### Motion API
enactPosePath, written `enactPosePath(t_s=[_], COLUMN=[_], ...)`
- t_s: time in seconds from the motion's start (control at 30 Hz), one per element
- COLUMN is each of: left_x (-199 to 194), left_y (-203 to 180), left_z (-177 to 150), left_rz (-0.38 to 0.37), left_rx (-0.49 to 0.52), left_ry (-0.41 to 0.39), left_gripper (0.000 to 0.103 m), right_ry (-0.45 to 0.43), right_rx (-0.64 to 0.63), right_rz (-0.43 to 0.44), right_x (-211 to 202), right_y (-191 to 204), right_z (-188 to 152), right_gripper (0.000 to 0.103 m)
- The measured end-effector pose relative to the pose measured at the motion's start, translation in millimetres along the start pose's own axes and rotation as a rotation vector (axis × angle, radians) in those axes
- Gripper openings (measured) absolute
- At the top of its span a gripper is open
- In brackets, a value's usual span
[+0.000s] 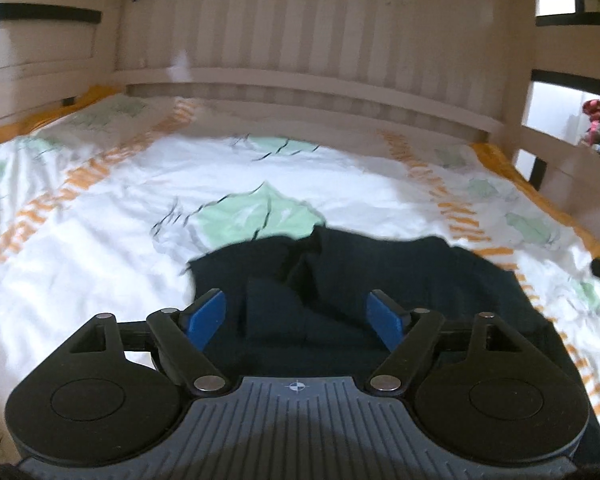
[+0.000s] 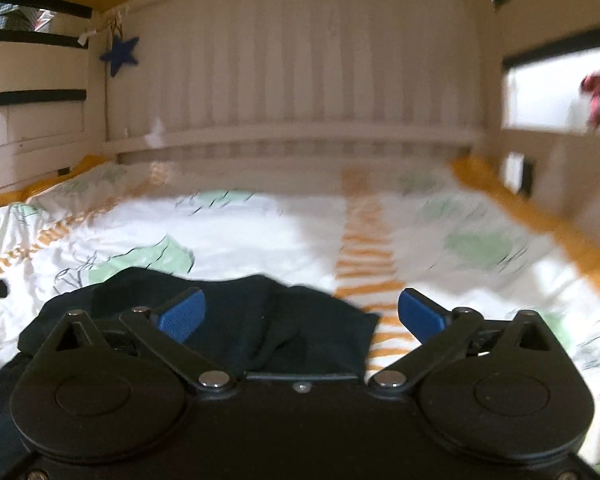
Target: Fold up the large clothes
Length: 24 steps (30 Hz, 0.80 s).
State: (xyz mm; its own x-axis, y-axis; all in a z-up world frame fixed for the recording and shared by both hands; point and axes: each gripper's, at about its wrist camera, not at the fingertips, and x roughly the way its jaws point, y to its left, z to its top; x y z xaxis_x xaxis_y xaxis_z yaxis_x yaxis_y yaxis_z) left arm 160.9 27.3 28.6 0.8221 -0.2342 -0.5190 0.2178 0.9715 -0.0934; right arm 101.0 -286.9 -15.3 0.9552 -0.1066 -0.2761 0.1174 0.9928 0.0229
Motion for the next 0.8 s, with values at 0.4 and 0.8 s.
enactPosePath(t_s=[0.4, 0.8], left_x=[-54, -58], left_y=[6, 14], left_z=[-46, -92], left_rz=[0.251, 0.222], left_rx=[-0.044, 0.013], left_ry=[0.061, 0.206], left_gripper=[0.077, 0.077], right_ry=[0.099, 0.354], right_rx=[0.144, 0.215], right_rz=[-0.124, -0.041], right_x=[-55, -87], right_y=[-6, -19], right_z=[-33, -84], right_gripper=[0.102, 0.102])
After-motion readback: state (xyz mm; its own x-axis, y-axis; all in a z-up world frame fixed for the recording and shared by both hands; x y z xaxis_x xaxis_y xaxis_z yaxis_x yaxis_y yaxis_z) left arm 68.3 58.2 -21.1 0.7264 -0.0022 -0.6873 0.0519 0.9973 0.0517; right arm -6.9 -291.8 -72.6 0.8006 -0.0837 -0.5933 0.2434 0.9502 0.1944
